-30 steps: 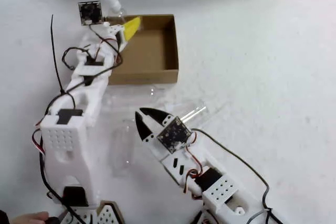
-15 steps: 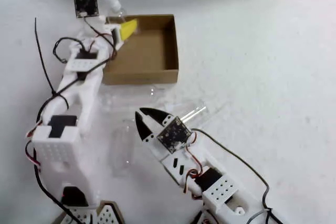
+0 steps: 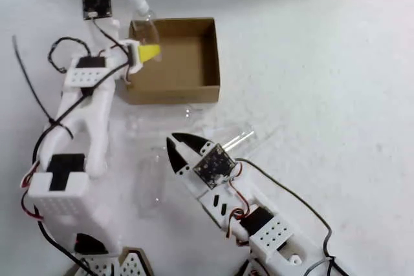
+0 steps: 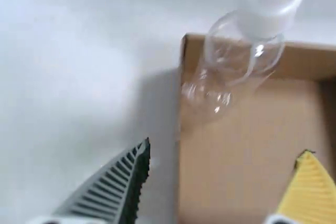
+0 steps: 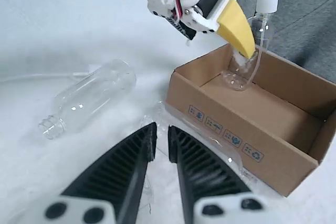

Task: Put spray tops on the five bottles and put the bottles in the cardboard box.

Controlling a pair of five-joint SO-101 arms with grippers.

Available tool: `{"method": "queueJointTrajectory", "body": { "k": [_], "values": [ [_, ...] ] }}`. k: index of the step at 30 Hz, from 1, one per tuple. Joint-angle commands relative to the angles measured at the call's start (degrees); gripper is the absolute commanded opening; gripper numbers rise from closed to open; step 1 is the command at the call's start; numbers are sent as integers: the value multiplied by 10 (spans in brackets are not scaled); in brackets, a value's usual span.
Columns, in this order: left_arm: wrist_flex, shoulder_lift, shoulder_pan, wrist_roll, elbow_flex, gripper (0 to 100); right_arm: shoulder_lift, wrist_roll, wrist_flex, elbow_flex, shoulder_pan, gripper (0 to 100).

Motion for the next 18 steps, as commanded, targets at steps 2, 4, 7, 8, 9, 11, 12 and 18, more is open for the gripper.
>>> {"method": "queueJointTrajectory", "body": {
  "k": [2,4,7,8,9,11,12,18],
  "values": [
    [123,-88,-32,-6,-6,396,-8,8,1,-4,6,15],
    [165,-109,-39,-6,-6,396,-8,8,1,-4,6,15],
    [226,-140,-49,-6,-6,396,-8,8,1,-4,6,15],
    [244,-149,-52,-6,-5,396,-8,8,1,-4,6,15],
    [263,-158,-55,-6,-5,396,-8,8,1,-3,6,15],
    [303,-178,-55,-6,-5,396,-8,8,1,-3,6,15],
    [325,-188,-55,-6,-5,396,-8,8,1,-3,6,15],
    [413,-250,-53,-6,13,393,-8,8,1,-3,4,15]
  ]
}}
